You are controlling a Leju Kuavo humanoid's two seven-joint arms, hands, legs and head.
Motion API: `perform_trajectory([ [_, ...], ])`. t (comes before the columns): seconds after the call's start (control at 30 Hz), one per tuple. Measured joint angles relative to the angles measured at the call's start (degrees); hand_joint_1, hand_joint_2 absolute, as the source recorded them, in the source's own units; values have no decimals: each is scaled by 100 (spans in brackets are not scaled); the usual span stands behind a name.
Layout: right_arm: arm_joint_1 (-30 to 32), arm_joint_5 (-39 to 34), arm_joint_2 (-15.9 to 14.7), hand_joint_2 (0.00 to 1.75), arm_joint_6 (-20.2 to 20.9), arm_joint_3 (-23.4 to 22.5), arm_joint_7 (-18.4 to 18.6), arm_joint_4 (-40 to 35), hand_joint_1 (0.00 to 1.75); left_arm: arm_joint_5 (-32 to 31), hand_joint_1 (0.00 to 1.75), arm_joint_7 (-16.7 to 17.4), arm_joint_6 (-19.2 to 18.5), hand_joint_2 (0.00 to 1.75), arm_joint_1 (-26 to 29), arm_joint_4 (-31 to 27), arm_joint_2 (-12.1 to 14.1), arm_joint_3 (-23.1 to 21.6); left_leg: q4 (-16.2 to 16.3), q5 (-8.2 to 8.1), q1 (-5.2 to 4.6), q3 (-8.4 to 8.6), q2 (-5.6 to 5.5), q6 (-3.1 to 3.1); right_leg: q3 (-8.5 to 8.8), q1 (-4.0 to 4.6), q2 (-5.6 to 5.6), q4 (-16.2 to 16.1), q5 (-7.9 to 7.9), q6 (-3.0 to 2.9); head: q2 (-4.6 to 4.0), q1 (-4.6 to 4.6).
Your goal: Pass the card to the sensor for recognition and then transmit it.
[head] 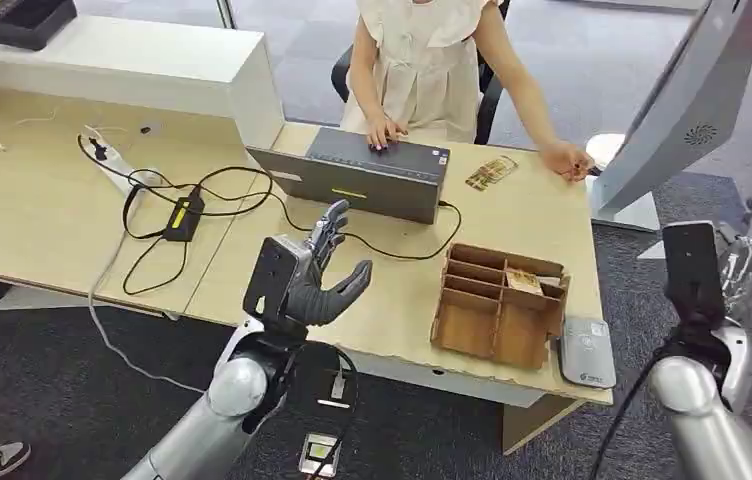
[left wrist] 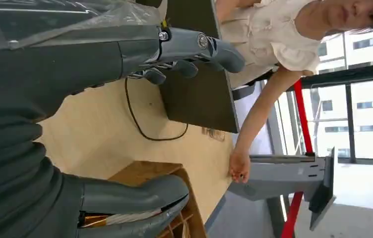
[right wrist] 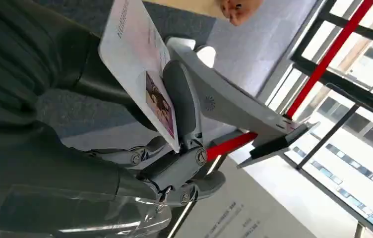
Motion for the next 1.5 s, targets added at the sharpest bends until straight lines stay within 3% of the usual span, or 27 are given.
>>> perform_trajectory([
  [0.17,459,373,-85,175,214,-295,59,-216,175,0,0,20,-87,175,13,-76,13,11,-1,0,0,-2,-3,0,1,0,-1,0,0,0,0,0],
  [0.43,748,664,-17,175,523,-314,24,-135,175,22,0,9,-160,175,11,-90,13,11,-2,1,1,-2,-3,0,1,0,-1,2,0,0,0,0],
  [0.5,754,729,2,175,758,-301,26,-111,175,63,0,52,-160,175,12,-122,17,9,-2,1,1,-4,-2,0,1,0,-1,2,0,0,0,2],
  [0.73,744,745,339,175,979,-107,26,298,175,96,0,79,-304,175,-10,-203,26,7,-4,1,2,-5,-4,0,1,1,-1,3,0,0,0,0],
  [1.0,628,712,590,175,1539,199,302,689,175,63,0,151,-293,175,-18,-275,26,7,-4,2,2,-5,-4,0,1,1,-2,4,0,0,0,2],
  [1.5,624,544,715,175,1663,409,284,979,175,-22,0,116,-361,175,17,-275,26,37,-4,1,2,-4,-3,0,-1,1,-1,3,0,0,0,2],
])
